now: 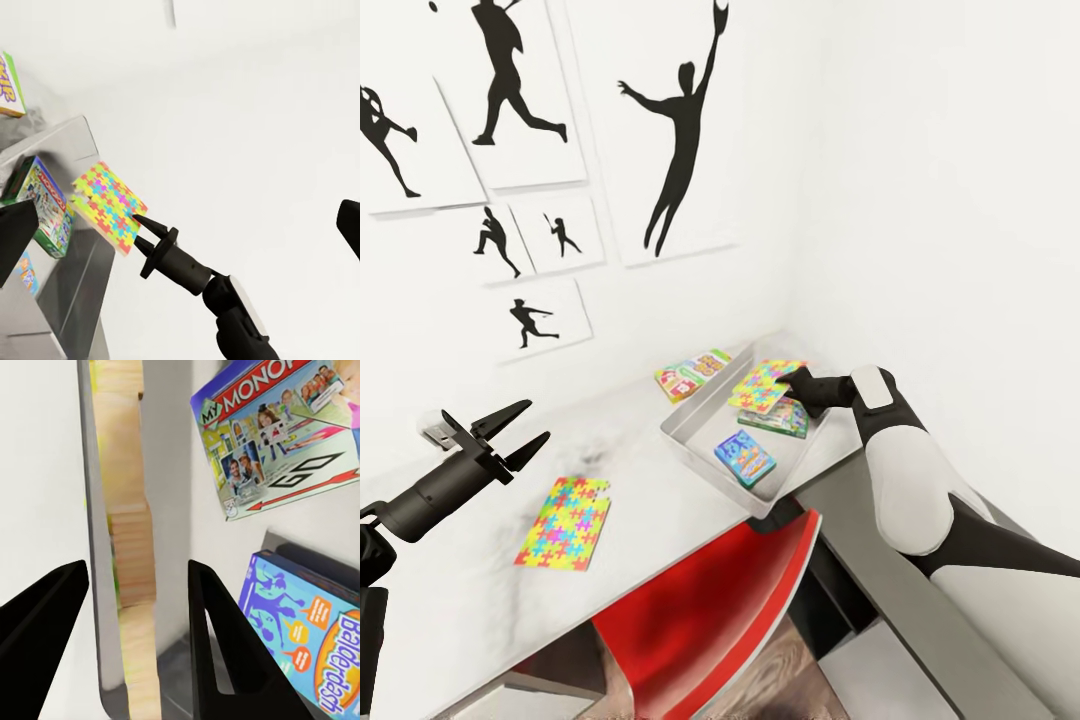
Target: Put all the toys in the child's room - the three board games (two on the bed and one on the table), the two jigsaw puzzles on the table, and the tennis ball on the table - inside the toy box on the table in the child's room.
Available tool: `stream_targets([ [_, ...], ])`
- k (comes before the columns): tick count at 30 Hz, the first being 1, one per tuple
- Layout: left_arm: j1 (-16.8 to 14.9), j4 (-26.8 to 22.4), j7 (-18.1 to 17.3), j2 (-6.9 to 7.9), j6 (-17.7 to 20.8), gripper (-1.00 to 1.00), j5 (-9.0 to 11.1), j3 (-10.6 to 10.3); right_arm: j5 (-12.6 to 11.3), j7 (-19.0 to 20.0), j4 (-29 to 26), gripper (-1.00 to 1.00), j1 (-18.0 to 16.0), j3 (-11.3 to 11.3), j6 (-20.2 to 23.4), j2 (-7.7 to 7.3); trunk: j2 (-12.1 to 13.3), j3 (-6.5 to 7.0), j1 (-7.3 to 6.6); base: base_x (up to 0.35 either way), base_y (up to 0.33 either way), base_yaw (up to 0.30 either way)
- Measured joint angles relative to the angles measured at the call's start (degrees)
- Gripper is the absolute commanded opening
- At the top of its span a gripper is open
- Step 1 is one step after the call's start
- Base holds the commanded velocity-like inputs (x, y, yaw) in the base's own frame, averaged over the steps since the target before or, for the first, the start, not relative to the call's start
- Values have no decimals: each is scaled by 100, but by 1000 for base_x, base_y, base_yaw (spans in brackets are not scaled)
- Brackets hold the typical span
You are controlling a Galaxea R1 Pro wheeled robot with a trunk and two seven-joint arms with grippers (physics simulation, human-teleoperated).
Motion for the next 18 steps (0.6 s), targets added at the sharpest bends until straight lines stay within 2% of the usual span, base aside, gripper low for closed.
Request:
stream_targets([
  [18, -5, 0, 3, 0, 0, 100, -2, 2, -8, 0, -14, -100, -1, 1, -9, -11, -1, -111, 0, 0, 0, 65],
])
